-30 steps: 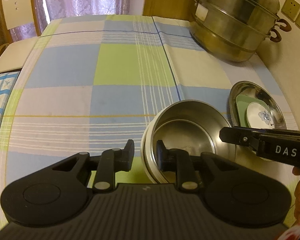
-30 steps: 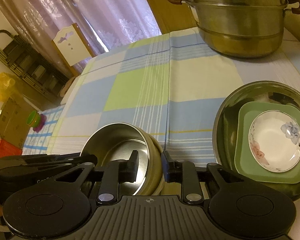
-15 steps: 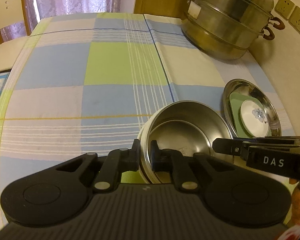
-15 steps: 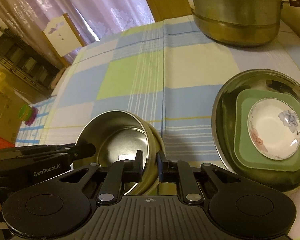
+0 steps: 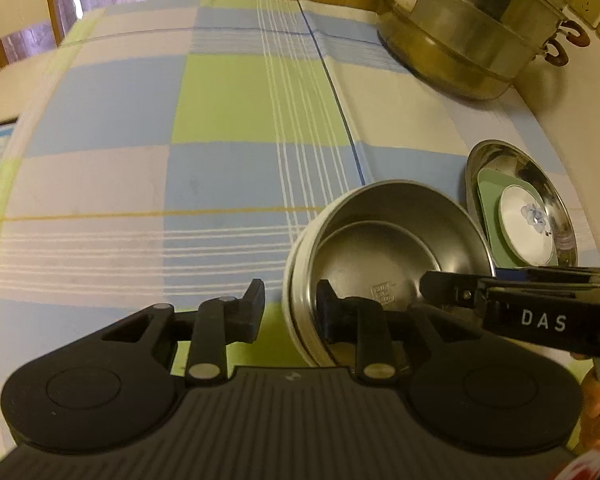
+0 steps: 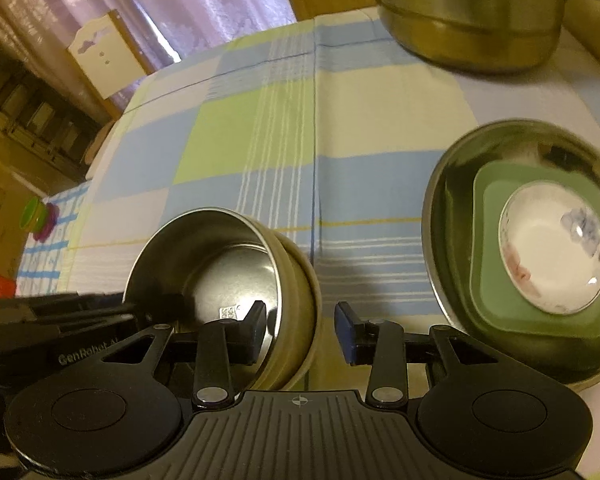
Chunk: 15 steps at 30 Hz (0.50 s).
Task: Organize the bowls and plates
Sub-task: 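Lift the stacked bowls off the table with both grippers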
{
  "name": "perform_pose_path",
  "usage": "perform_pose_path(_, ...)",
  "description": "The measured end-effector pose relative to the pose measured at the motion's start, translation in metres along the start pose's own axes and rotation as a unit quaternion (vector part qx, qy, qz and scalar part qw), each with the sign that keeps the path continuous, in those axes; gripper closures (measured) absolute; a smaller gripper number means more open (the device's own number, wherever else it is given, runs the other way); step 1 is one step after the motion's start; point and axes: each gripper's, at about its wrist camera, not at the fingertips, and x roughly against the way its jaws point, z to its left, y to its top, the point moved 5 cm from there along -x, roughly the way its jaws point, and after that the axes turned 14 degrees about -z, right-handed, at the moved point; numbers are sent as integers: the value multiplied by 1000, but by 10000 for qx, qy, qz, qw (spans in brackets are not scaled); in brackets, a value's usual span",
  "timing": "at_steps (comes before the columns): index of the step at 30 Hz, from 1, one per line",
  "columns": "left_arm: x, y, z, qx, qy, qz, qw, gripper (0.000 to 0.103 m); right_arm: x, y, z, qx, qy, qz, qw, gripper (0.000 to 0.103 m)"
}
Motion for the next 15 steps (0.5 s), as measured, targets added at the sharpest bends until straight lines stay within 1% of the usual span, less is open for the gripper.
perform_pose_path(2,-2,0,0,-5,-31,-6,10000,79,-2,1,-1,-110,37,1,9999,64)
perform_pose_path(7,-5,2,3,47,-149,-12,9999,80,-4,4,0,-145,39,-7,9999,66)
perform_pose_path(10,-4,1,3,132,-258,-7,9996,85,-5,4,2,-148,10,-9,9999,65)
perform_pose_path(15,-1,0,-1,30,-202,-81,9998,86,-6,4,3,-208,2,36,9998,68)
